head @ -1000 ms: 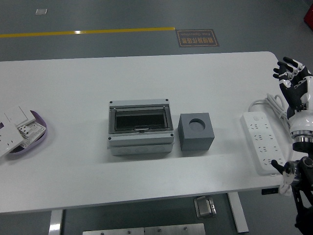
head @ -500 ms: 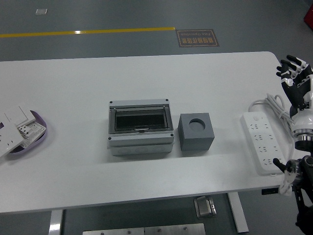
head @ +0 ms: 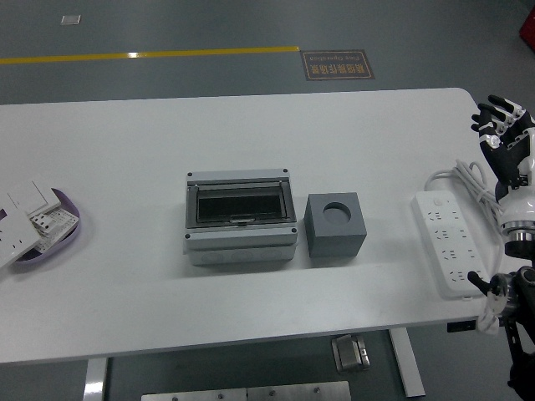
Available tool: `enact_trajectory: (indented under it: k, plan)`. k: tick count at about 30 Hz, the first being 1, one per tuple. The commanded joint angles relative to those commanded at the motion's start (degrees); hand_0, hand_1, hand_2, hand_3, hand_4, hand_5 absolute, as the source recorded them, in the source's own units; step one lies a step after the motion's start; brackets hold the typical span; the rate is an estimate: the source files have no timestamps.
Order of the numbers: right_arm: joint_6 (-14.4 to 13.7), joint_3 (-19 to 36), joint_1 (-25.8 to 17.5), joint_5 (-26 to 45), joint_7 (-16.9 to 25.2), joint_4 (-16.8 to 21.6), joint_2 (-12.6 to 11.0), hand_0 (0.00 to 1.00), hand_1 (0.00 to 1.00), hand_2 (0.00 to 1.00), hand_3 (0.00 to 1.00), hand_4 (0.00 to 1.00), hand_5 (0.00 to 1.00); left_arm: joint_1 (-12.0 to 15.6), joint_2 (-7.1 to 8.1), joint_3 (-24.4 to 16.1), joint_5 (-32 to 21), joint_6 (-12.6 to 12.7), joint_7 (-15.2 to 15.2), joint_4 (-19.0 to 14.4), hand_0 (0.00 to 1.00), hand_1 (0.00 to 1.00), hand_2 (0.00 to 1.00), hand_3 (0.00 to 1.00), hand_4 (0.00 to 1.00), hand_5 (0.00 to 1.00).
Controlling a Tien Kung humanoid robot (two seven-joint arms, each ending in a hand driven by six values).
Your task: Pick up the cylinder from the cube,place it in the box,flap close box
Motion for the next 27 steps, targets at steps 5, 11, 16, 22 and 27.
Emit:
enact_trajectory:
  k: [5,11,16,22,27]
  plan:
    - [0.02,0.10,-0.02,0.09,-0.01,-0.05,-0.18,0.654,0.633,0.658,0.662,0.626,0.298,-0.07,-0.10,0.23,-0.39,0.08,-0.05,0.00,0.602,0.587,0.564,0.605,0.672,0.287]
    - [0.03,0.32,-0.16,0.18,0.05,-0.14,-0.12,0.651,0.634,0.656,0.663,0.627,0.297,0.03,-0.08,0.39,-0.75,0.23,-0.01,0.00,0.602,0.587,0.563,0.604,0.670,0.283]
    - [-0.02,0.37,-0.12,-0.02,0.08,-0.16,-0.10,0.652,0.634,0.657,0.662,0.626,0.295,-0.14,-0.12,0.39,-0.86,0.22,-0.07,0.00,0.602,0.587,0.563,0.604,0.670,0.282]
    - [-0.05,0.52,-0.15,-0.01,0.34,-0.08,-0.11,0.654,0.634,0.657,0.662,0.626,0.294,-0.20,-0.20,0.51,-1.09,0.28,-0.06,0.00,0.602,0.587,0.564,0.605,0.670,0.283]
    - [0.10,1.00,-0.25,0.36,1.29,-0.04,-0.30,0.653,0.634,0.657,0.662,0.626,0.292,-0.16,-0.32,0.78,-1.41,0.39,-0.06,0.00,0.602,0.587,0.563,0.605,0.670,0.282]
